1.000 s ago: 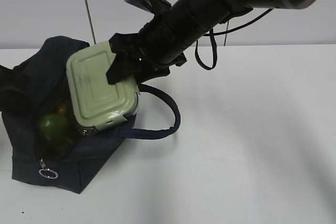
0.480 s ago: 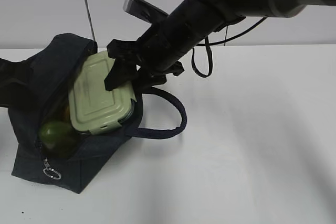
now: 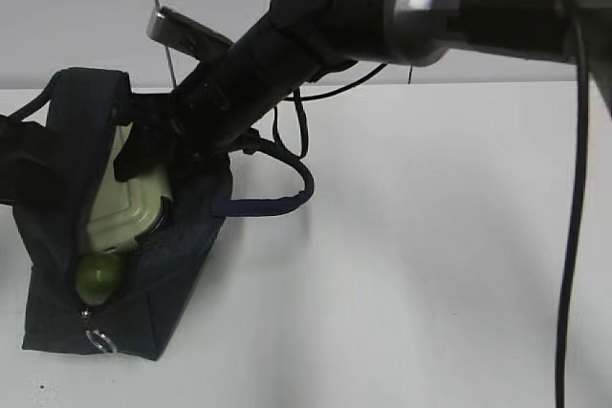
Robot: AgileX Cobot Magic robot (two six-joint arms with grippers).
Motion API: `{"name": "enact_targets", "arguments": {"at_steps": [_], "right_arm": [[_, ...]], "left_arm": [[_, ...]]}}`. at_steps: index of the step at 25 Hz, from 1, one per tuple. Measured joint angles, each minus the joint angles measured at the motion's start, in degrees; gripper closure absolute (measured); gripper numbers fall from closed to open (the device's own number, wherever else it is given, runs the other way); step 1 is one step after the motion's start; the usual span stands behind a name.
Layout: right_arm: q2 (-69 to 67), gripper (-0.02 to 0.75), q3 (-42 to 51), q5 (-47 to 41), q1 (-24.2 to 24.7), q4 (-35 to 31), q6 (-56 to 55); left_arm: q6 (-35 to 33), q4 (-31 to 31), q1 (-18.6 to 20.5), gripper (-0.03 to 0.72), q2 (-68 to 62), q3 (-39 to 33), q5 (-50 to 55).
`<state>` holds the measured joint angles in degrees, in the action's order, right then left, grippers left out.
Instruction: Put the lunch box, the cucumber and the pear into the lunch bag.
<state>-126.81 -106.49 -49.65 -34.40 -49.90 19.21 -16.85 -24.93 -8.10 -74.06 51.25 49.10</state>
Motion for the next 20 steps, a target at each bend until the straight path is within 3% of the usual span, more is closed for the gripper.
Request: {"name": "enact_targets", "arguments": {"at_steps": [7,12,20], "right_arm": [[-2.3,0.324,-1.0,-1.5,-0.1,-1.2,1.4],[-2.6,0.283,-5.6,-7.7,-0.1,-0.2,5.1],[-2.6,0.253,-17.8,-15.7,0.9,14.9,-0.1]], "left_arm": [[-0.5,-0.6,0.0,0.708,0.0,0.0,0.8],[-0.6,-0.3,0.0,0.708,0.0,0.0,0.6],[-0.7,0.6,0.0,0.708,0.0,0.0,0.6]]}}
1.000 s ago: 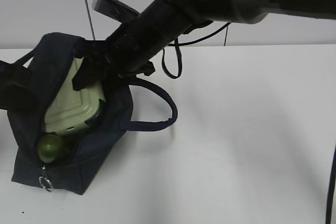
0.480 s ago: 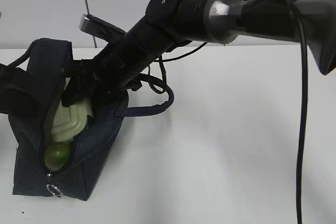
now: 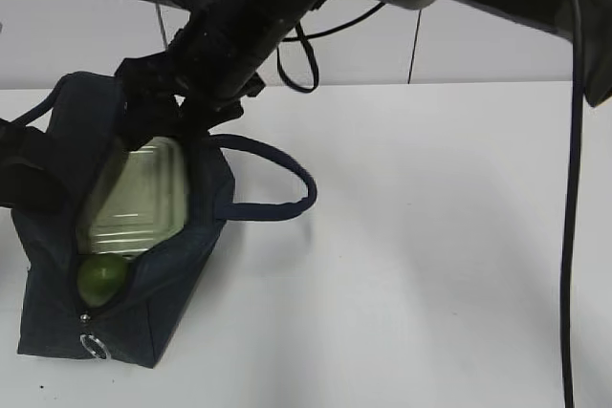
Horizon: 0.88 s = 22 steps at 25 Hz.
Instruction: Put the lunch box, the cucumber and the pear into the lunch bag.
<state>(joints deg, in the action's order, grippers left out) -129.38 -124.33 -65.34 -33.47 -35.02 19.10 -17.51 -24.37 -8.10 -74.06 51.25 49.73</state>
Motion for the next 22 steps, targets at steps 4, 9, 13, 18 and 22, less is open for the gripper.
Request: {"name": "enact_targets", "arguments": {"at_steps": [4,9,13,18,22], "right_arm": [[0.5,0.248,-4.1,-2.0,0.1,6.3,-2.5],[1.3,0.247,-6.0,-5.2,0.1,13.8,-9.3],[1.4,0.247,-6.0,-5.8,0.1,15.1,-11.3],[1.4,0.247,-6.0,-5.9,0.1,14.7,-11.9],[0.5,0.247,-4.2,-5.9,-0.2,13.1,-12.1]], "left_arm": [[-0.1,0.3,0.0,0.708,0.0,0.0,0.0],[-0.1,0.6,0.0,0.708,0.0,0.0,0.0],[-0.1,0.8,0.0,0.708,0.0,0.0,0.0],[-0.1,1.0,0.0,0.708,0.0,0.0,-0.2],[-0.1,1.2,0.0,0.708,0.0,0.0,-0.4]]}}
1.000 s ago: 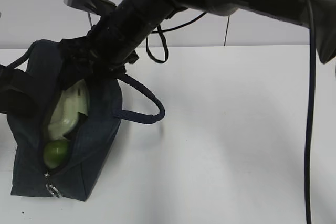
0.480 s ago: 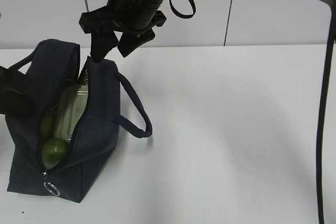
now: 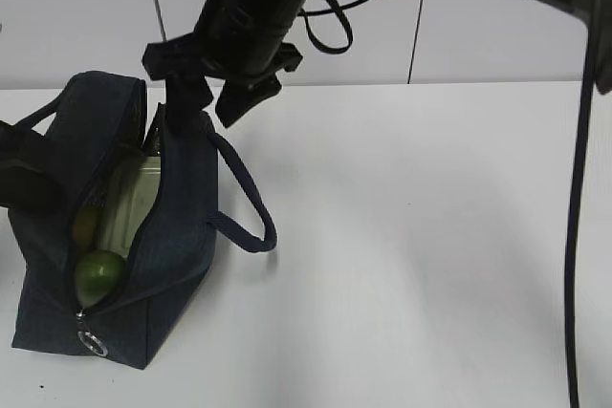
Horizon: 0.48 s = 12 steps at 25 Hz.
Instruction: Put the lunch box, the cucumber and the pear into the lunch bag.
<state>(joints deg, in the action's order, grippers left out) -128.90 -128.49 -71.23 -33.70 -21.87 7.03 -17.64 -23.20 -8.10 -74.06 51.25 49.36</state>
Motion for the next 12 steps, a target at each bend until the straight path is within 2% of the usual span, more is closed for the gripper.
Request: {"name": "enact_targets", "arguments": {"at_steps": [2,4,6,8,9,12], "right_arm": [[-1.2,0.252,1.5,0.0,-0.4,0.0,0.0],[-2.6,0.296,2.4,0.0,-0.8,0.0,0.0],[-3.3,0.407,2.7,0.0,-0.9,0.2,0.1],[-3.4,0.601,2.8,0.0,-0.9,0.5,0.8],[-3.4,0.669,2.8,0.0,-0.9,0.5,1.3],[-3.3,0.728,2.8,0.0,-0.9,1.2,1.7]], "left_arm": [[0.0,0.0,0.0,0.708,0.0,0.0,-0.1],[0.0,0.0,0.0,0.708,0.0,0.0,-0.1],[0.0,0.0,0.0,0.708,0.0,0.0,-0.1],[0.0,0.1,0.0,0.708,0.0,0.0,-0.1],[0.0,0.2,0.0,0.708,0.0,0.0,-0.1],[0.0,0.9,0.0,0.708,0.0,0.0,-0.2]]}}
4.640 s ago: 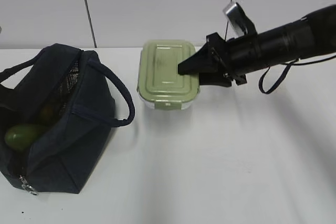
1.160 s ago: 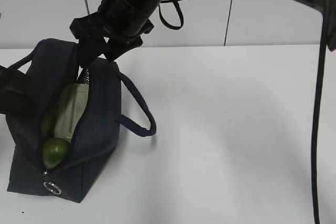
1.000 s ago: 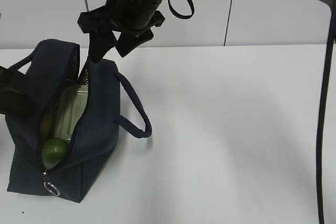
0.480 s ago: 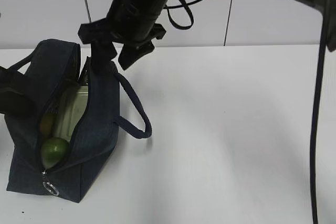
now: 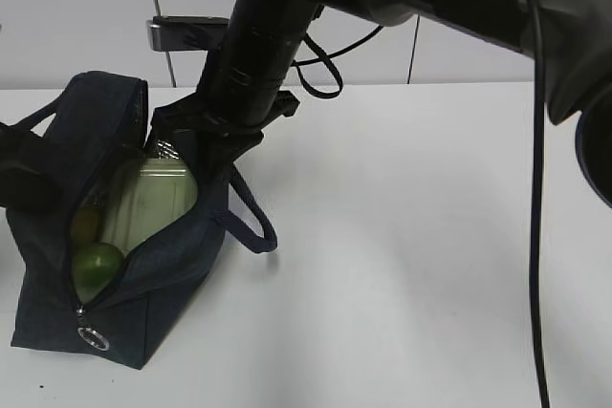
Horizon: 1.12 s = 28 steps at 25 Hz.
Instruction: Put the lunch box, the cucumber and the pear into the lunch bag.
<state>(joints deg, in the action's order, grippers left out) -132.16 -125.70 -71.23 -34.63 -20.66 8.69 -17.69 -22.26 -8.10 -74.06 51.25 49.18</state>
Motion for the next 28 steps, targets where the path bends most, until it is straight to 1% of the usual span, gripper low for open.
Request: {"name": "enact_targets", "arguments": {"at_steps": [5,8,11,13,16,19,21,24,28], "right_arm": [[3.4,0.731,3.0,0.2,0.0,1.0,0.2],[7.0,0.732,7.5,2.0,0.0,1.4,0.3],[11.8,0.732,13.8,5.9,0.5,2.6,0.3],[15.3,0.732,18.5,7.9,1.9,2.6,0.3],[20.8,0.732,26.3,11.3,5.5,2.2,0.6],[25.5,0.732,34.6,15.1,9.3,-0.4,3.1],[28.1,0.732,38.5,17.4,10.6,-0.9,4.8],[30.2,0.732,41.1,19.1,11.1,-1.3,5.9],[30.5,0.732,41.6,20.0,11.2,-1.4,6.3]], "left_arm": [[0.0,0.4,0.0,0.708,-0.1,0.2,0.2],[0.0,0.8,-0.4,0.708,-1.7,2.6,2.0],[0.0,1.6,-2.5,0.708,-4.8,6.9,3.4],[0.0,1.9,-4.5,0.708,-7.1,10.3,4.3],[0.0,1.9,-8.0,0.708,-11.0,15.3,5.0],[0.2,1.7,-10.6,0.708,-15.2,19.3,5.1],[0.2,1.7,-12.1,0.709,-17.8,21.7,5.1],[0.2,1.7,-14.0,0.709,-20.6,24.6,5.4],[0.2,1.7,-15.4,0.709,-22.5,26.9,6.0]]}}
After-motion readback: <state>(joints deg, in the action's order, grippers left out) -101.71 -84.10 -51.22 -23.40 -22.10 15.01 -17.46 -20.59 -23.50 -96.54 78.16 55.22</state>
